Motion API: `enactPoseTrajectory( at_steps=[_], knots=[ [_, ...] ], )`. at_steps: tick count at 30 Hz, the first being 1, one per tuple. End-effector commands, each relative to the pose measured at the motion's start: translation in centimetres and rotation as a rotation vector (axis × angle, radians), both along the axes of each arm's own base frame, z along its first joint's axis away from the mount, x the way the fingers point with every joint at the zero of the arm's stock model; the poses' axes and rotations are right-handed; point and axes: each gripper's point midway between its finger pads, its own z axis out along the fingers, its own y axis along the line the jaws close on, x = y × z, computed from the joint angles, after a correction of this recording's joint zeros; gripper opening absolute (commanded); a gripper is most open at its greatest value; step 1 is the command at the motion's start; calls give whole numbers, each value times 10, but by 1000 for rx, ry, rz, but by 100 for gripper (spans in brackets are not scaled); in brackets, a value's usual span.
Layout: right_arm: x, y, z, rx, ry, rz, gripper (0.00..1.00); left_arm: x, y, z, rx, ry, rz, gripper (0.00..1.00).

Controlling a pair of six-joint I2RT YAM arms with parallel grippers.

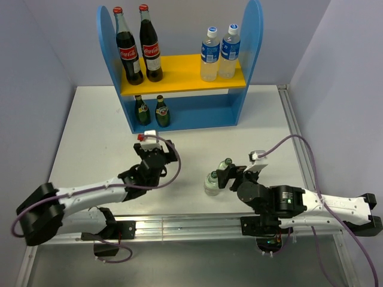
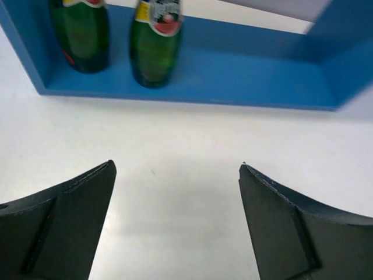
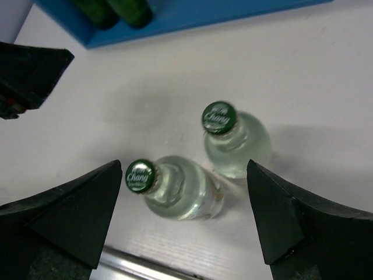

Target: Place and organize the beverage onto the shelf

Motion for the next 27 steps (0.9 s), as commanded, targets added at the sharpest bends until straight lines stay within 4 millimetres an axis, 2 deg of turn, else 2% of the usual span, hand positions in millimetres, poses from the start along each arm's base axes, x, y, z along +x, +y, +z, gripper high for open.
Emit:
enactPoseTrajectory(
  at_steps=[1,2,4,7,8,9,11,14,18,20,24,27],
  knots=[
    [-16,36,-12,63,70,132,95,-39,10,-11,21,88,5,93],
    [-18,38,-18,67,86,128,95,-46,7,-7,-12,91,6,93],
    [-22,42,-23,93,101,117,95,-65,14,-8,59,116,1,93],
    [-33,56,-28,108,110,159,96,-82,15,2,48,114,7,93],
    [-36,59,-28,110,115,166,96,-89,23,-3,76,137,22,93],
    [-37,63,-33,92,124,162,96,-95,23,0,77,125,17,94],
    [-41,67,-35,82,126,160,96,-101,28,0,91,130,19,95],
    [-42,71,-52,24,138,130,97,-106,26,2,70,136,-3,95],
    [-37,55,-69,28,179,3,99,-113,22,9,12,150,-41,95],
    [-37,54,-76,26,182,-9,99,-117,22,8,7,135,-76,95],
    [-33,63,-84,16,170,-4,100,-120,15,4,-63,116,-139,95],
    [-25,69,-87,-3,150,-13,100,-121,19,3,-85,109,-146,95]
  ],
)
